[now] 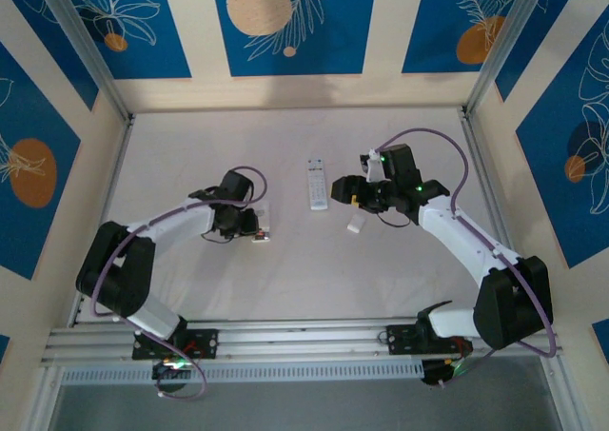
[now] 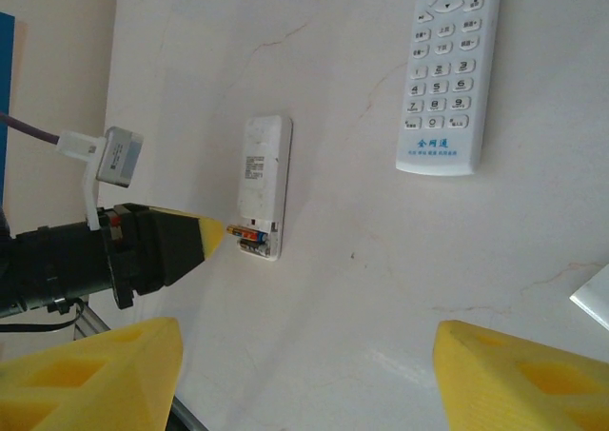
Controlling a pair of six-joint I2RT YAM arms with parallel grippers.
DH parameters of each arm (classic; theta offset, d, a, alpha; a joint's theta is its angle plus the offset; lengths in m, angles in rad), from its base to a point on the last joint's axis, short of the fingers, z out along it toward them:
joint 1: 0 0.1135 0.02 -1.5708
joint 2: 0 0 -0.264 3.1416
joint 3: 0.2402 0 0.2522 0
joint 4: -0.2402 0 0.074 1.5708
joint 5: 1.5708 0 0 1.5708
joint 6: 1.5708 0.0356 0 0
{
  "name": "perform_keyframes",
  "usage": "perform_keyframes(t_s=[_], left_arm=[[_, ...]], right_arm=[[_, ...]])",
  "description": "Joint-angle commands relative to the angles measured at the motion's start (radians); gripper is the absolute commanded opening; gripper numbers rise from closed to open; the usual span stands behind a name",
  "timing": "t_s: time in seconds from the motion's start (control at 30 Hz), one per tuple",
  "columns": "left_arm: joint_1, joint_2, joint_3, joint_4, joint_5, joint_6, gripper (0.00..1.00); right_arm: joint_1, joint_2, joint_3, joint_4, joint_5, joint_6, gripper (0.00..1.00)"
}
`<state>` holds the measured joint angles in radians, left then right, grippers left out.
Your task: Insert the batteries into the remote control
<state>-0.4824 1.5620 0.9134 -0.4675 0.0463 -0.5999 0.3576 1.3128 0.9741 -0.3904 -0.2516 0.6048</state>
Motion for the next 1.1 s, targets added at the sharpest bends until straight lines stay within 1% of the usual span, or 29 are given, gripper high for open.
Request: perform_keyframes(t_s=[0.0,0.23,0.47,0.57,0.73,1.07], left_arm=[[0.005,0.024,-0.016,0.027,0.032,0.014,0.24],[0.004,0.041,-0.024,0.059,0.055,0.013,0.21],[0.004,0.052,-0.022,0.061,0.073,0.014,0.13],[0.004,0.056,-0.025,0.071,0.092,0.011,0.13],[0.004,0.059,-0.032,0.073,0.090,0.008,0.13],[0.001,0.078,-0.035,0.062,0.045,0.043,0.14]], right_arm=[[-0.004,0.001,0.034,-0.017,-0.017,0.008,0.70],[-0.008,0.002,0.034,-0.019,-0.022,0.009,0.70],[-0.011,0.007,0.032,-0.021,-0.023,0.008,0.70],[-0.014,0.010,0.032,-0.021,-0.028,0.010,0.70],[-0.015,0.014,0.032,-0.017,-0.033,0.012,0.71],[-0.017,0.022,0.044,-0.018,-0.042,0.016,0.71]])
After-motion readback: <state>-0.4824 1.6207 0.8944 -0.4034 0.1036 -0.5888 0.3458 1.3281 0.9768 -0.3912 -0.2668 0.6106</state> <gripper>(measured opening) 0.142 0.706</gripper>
